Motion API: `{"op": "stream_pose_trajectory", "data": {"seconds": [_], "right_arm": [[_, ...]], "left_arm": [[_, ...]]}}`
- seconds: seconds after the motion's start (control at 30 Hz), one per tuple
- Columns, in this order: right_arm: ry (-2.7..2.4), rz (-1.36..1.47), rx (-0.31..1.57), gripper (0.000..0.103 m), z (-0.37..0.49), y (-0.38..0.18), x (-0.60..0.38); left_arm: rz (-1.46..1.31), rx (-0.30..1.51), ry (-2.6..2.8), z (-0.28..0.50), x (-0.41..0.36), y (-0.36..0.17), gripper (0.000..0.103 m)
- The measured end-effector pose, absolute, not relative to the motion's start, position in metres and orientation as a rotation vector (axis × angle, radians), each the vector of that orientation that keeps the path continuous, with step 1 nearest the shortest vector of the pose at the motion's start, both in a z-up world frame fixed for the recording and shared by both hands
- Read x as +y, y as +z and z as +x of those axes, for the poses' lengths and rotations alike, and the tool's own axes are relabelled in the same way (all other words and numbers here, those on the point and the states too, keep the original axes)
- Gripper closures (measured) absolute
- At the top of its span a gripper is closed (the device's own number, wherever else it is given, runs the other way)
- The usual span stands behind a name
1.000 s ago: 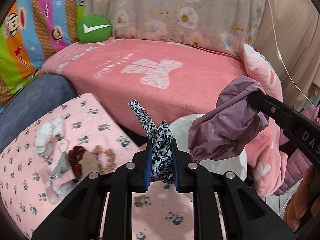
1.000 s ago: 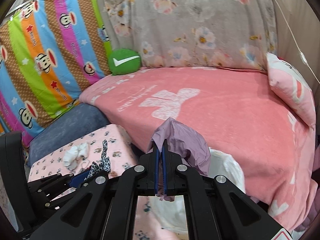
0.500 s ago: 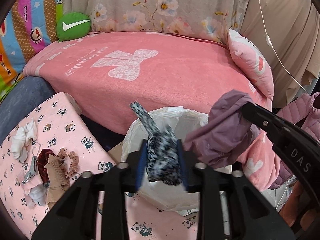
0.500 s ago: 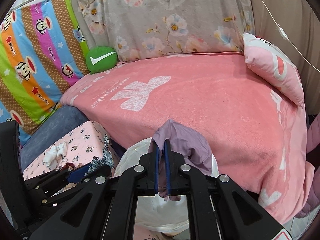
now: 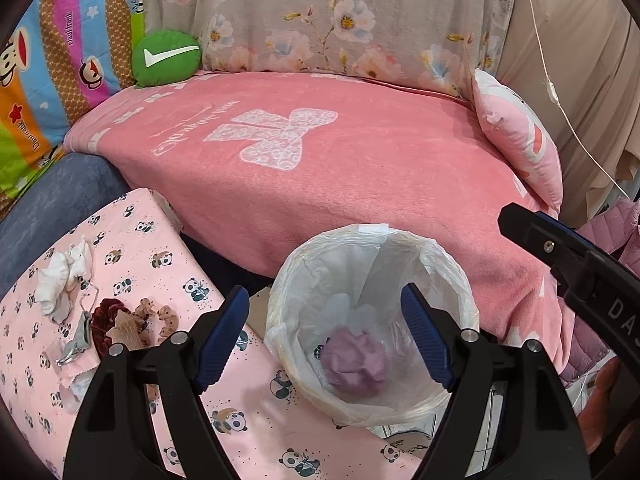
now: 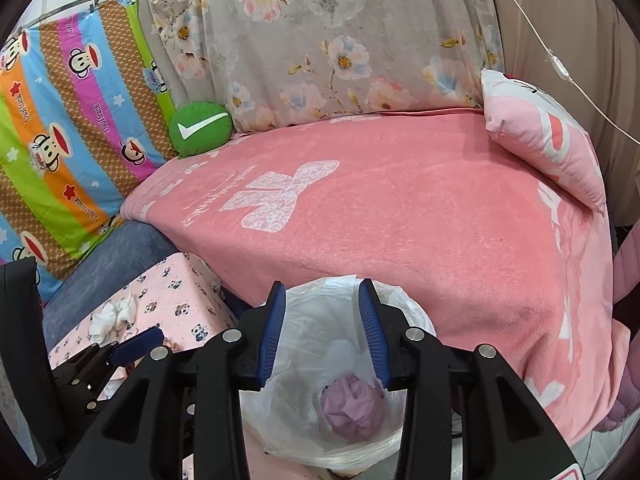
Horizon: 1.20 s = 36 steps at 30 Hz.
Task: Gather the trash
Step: 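Move both tools back over the item pile on the table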
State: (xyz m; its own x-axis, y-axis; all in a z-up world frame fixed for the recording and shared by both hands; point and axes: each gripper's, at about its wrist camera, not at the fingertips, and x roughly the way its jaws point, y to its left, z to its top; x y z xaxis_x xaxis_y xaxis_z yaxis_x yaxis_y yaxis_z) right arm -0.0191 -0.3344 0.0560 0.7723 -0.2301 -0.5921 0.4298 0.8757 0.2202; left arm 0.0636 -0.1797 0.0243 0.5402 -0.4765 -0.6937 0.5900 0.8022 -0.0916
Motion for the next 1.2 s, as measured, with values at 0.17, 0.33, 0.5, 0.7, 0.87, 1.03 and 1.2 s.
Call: {"op": "stream_pose_trajectory", "data": {"seconds": [0.17, 0.33, 0.5, 0.7, 0.87, 1.03, 1.2], "right_arm": [[-0.359, 0.355, 0.594, 0.059, -0.018, 0.054, -0.327], [-0.339, 0.357, 0.611, 0.059, -0.016, 0.049, -0.315], [-0.308, 0.345, 0.625, 0.059, -0.013, 0.047, -0.296], [-0.263, 0.335, 0.644, 0.058, -0.005, 0.043, -0.272], [-0.223, 0.311, 0.663, 0.058, 0.004, 0.039, -0.248], [-0.182, 0.287, 0.681, 0.058, 0.013, 0.038, -0.218], [-0.147, 0.267, 0.696, 0.058, 0.020, 0.036, -0.192]], "left_arm": [[0.152, 0.773, -0.613, 0.065, -0.170, 0.024, 0.028], [0.134, 0.774, -0.584, 0.066, -0.155, 0.023, 0.028], [0.104, 0.780, -0.542, 0.070, -0.133, 0.023, 0.028], [0.071, 0.793, -0.468, 0.075, -0.102, 0.019, 0.025], [0.055, 0.793, -0.392, 0.081, -0.070, 0.014, 0.022], [0.023, 0.806, -0.337, 0.086, -0.039, 0.008, 0.021], [0.000, 0.816, -0.289, 0.089, -0.012, 0.002, 0.021]]}}
